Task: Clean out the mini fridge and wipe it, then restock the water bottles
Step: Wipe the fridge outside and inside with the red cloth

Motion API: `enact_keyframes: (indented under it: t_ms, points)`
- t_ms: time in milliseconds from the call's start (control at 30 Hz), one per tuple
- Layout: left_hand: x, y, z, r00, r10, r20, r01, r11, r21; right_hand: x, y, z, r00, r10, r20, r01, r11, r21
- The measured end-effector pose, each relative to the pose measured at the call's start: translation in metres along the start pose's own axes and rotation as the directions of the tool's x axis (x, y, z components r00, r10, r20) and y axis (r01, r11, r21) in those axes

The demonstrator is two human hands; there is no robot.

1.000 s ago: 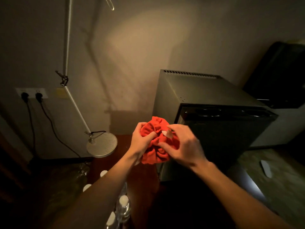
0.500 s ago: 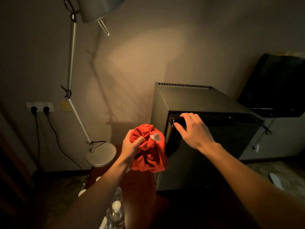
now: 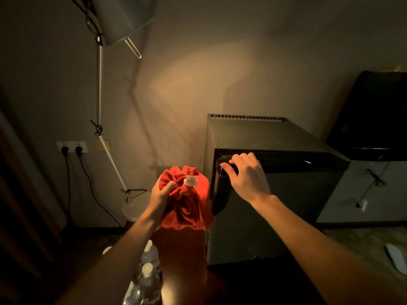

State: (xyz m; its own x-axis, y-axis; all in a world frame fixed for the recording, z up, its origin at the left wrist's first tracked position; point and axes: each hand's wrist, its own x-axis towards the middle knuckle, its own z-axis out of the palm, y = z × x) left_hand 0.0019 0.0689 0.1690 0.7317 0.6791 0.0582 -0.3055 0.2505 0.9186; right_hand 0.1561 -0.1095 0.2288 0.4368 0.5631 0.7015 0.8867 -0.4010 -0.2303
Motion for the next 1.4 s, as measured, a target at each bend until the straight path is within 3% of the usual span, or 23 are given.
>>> enact_keyframes:
  t_ms: [67,200,400,567,733,833,967,1133,1233,1400]
  points:
    - [-0.009,0.0,-0.004,0.999,-0.001,0.032,0.0,1.0,0.025,-0.017,-0.007,-0.017,1.0,-0.017,-0.024,0.018,0.998,0.057]
    - [-0.031,-0.003,-0.004,0.987,-0.015,0.16,0.007,0.999,0.051,-0.043,-0.014,-0.055,0.996,0.03,0.079,-0.038,0.993,0.113]
    - [-0.062,-0.02,0.013,0.959,-0.014,0.284,0.007,1.0,0.025,-0.084,-0.023,-0.112,0.981,0.137,0.137,-0.149,0.985,0.085]
    - [-0.085,-0.039,0.045,0.943,-0.014,0.333,0.018,1.0,-0.011,-0.122,-0.022,-0.171,0.972,0.114,0.205,-0.126,0.991,0.043]
    - [-0.104,-0.067,0.09,0.922,0.005,0.388,0.008,0.999,-0.031,-0.16,-0.006,-0.231,0.96,0.171,0.221,-0.14,0.979,-0.149]
    - [-0.108,-0.09,0.118,0.924,-0.012,0.383,0.03,0.999,-0.04,-0.18,0.014,-0.262,0.947,0.249,0.201,-0.174,0.928,-0.329]
    - [-0.116,-0.12,0.169,0.895,-0.015,0.445,0.037,0.998,-0.043,-0.213,0.048,-0.3,0.932,0.337,0.136,-0.252,0.869,-0.425]
    - [-0.126,-0.173,0.242,0.803,0.091,0.589,-0.043,0.995,-0.095,-0.255,0.108,-0.326,0.974,0.226,0.006,-0.187,0.82,-0.541]
    - [-0.138,-0.212,0.276,0.829,0.235,0.507,-0.151,0.968,-0.201,-0.282,0.149,-0.325,0.992,0.002,-0.123,-0.078,0.788,-0.611]
    - [-0.148,-0.239,0.29,0.871,0.233,0.432,-0.163,0.967,-0.194,-0.31,0.213,-0.315,0.965,-0.064,-0.256,-0.149,0.667,-0.73]
